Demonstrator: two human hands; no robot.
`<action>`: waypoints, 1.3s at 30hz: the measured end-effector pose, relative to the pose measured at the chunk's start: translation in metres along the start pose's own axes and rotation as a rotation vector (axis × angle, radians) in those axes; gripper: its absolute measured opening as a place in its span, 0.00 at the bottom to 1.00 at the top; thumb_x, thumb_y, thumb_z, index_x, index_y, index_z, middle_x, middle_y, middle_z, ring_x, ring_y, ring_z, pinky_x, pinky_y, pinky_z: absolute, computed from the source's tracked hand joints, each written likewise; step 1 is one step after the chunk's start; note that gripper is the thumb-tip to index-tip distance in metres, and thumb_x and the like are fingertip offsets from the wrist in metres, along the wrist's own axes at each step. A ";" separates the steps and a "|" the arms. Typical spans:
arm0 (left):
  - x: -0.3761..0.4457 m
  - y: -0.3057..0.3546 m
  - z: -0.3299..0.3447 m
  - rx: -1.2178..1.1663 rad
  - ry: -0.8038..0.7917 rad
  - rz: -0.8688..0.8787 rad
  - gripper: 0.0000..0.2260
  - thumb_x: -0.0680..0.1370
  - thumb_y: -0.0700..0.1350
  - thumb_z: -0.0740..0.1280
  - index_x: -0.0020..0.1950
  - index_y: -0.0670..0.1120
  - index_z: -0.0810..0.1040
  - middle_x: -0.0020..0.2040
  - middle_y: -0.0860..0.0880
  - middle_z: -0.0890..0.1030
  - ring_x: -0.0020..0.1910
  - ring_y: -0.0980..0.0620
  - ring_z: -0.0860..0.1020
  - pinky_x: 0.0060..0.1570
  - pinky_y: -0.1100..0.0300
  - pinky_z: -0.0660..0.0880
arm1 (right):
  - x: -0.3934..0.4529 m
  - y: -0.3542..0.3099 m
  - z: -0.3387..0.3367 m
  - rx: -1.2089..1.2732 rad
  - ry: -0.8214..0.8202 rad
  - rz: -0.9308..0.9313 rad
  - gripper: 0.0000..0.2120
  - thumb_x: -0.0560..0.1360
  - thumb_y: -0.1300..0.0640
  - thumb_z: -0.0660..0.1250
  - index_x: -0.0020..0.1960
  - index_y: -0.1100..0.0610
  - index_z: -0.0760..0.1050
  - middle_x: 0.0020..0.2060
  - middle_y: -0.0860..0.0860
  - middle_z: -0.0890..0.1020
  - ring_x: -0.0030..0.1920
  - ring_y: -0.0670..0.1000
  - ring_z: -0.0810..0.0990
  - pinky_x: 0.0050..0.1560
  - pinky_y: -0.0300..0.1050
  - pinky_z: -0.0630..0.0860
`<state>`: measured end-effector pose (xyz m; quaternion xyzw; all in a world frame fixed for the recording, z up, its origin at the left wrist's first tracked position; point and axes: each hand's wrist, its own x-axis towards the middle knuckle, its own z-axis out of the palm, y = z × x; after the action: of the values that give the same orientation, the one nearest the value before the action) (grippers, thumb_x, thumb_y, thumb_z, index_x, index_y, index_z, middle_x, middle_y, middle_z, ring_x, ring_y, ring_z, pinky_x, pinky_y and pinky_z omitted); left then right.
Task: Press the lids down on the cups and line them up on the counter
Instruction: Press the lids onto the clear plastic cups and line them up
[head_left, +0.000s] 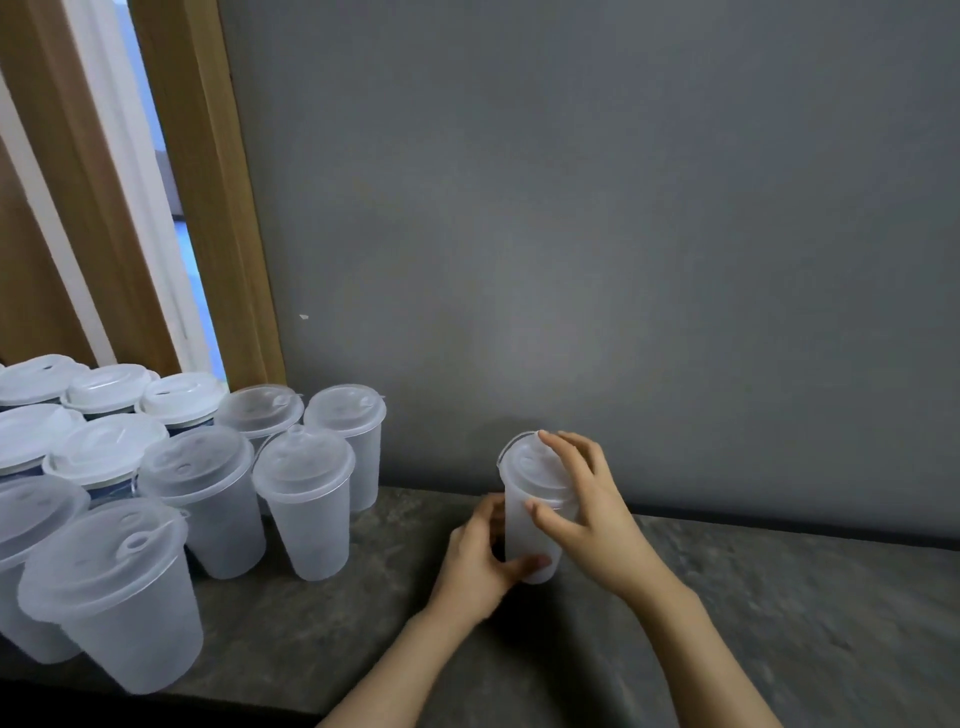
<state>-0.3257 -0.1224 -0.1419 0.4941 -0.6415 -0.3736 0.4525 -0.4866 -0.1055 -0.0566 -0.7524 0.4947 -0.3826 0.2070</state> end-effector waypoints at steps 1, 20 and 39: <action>0.008 -0.001 0.005 0.000 0.005 0.003 0.29 0.64 0.53 0.81 0.62 0.54 0.74 0.55 0.56 0.83 0.54 0.60 0.80 0.50 0.62 0.79 | 0.004 0.004 -0.003 -0.018 0.021 0.008 0.32 0.77 0.56 0.70 0.77 0.48 0.61 0.72 0.45 0.61 0.71 0.43 0.63 0.71 0.39 0.65; 0.014 0.002 -0.014 0.155 0.090 -0.052 0.22 0.73 0.41 0.74 0.62 0.58 0.72 0.61 0.60 0.75 0.59 0.64 0.74 0.52 0.69 0.74 | 0.018 0.017 -0.018 -0.131 0.207 0.049 0.39 0.74 0.38 0.68 0.76 0.33 0.48 0.79 0.41 0.53 0.80 0.47 0.43 0.76 0.58 0.52; -0.085 -0.029 -0.103 0.440 0.659 0.243 0.25 0.59 0.26 0.76 0.43 0.51 0.72 0.42 0.59 0.72 0.39 0.65 0.70 0.42 0.76 0.68 | 0.068 -0.017 0.093 -0.331 -0.018 0.381 0.60 0.66 0.36 0.76 0.81 0.54 0.40 0.73 0.53 0.69 0.70 0.57 0.70 0.68 0.63 0.66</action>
<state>-0.2105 -0.0499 -0.1542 0.5927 -0.5805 0.0068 0.5583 -0.3891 -0.1664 -0.0772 -0.6728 0.6815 -0.2435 0.1536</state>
